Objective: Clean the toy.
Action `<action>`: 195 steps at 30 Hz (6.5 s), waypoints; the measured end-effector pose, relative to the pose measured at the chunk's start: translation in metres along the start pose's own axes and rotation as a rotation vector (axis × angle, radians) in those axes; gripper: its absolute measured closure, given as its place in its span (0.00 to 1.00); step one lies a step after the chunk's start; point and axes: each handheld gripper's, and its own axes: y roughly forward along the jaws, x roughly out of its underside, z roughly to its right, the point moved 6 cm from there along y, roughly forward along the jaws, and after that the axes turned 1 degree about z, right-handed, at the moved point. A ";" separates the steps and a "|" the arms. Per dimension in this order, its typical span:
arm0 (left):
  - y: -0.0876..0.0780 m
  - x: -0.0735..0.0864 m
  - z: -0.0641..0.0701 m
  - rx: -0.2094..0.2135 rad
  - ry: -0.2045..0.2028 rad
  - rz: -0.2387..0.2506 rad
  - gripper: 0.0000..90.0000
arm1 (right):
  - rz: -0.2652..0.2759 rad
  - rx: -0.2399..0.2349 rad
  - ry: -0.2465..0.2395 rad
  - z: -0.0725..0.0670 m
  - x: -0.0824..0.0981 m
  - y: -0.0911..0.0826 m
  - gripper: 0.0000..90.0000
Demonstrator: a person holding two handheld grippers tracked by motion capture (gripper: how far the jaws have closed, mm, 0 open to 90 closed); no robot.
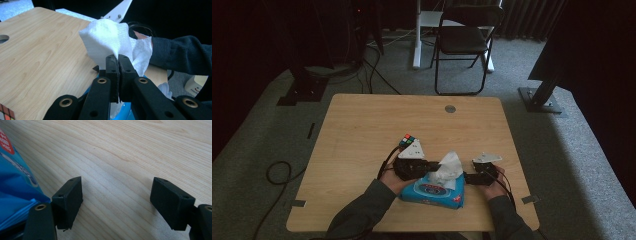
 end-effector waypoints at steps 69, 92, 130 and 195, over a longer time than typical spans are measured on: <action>-0.059 0.056 -0.133 -0.469 -0.198 0.037 0.98 | -0.039 0.019 -0.099 0.008 -0.035 -0.002 0.32; -0.024 0.087 -0.151 -0.457 -0.277 -0.070 0.98 | 0.032 -0.101 -0.059 -0.010 -0.075 0.029 0.34; 0.024 0.063 -0.167 -0.397 -0.328 -0.079 0.96 | 0.005 -0.196 -0.065 -0.031 -0.096 0.064 0.35; 0.042 0.044 -0.129 -0.320 -0.276 -0.049 0.96 | 0.009 -0.256 -0.168 -0.034 -0.087 0.074 0.22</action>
